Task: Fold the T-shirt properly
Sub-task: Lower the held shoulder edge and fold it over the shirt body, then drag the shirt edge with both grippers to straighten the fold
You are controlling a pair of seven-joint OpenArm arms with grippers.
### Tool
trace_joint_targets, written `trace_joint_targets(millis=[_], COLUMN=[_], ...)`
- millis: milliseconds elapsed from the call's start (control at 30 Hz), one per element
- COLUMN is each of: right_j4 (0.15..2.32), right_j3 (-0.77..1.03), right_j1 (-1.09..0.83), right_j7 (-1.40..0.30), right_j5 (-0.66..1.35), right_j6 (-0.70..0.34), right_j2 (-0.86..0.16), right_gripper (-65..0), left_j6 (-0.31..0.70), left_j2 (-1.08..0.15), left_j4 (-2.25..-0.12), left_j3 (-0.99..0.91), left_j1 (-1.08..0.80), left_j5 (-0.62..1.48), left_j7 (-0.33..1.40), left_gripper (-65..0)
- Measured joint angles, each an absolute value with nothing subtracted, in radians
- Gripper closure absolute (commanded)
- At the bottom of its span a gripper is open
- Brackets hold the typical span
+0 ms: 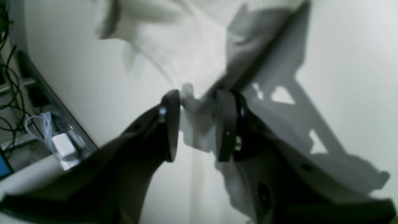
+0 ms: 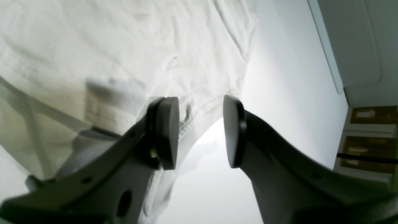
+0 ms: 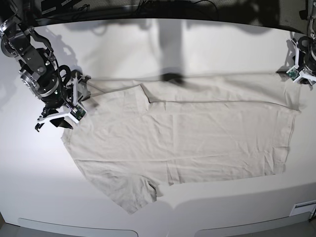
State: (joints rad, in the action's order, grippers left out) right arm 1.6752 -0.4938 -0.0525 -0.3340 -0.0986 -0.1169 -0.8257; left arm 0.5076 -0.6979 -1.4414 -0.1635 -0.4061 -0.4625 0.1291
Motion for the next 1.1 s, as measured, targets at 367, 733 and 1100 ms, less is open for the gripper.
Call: trace_joint_targets(millis=[367, 733, 1100], right_j4=[1.676, 1.782, 1.926], right_j3=[-0.494, -0.494, -0.493], right_j1=[-0.052, -0.064, -0.332], right_j7=[-0.343, -0.395, -0.447], right_j5=[-0.098, -0.101, -0.247], right_j6=[-0.117, -0.116, -0.155], right_j2=[-0.823, -0.836, -0.947], right_gripper=[-23.7, -23.6, -24.9], left_j6=[0.504, 0.512, 0.512], left_j2=[-0.696, -0.678, -0.676], left_j4=[-1.350, -1.348, -1.348], left_j3=[-0.164, -0.166, -0.167], left_j1=[-0.391, -0.399, -0.399], left_j5=[-0.462, -0.471, -0.471], left_j7=[0.043, 0.051, 0.055], left_gripper=[-17.7, 0.0, 0.0])
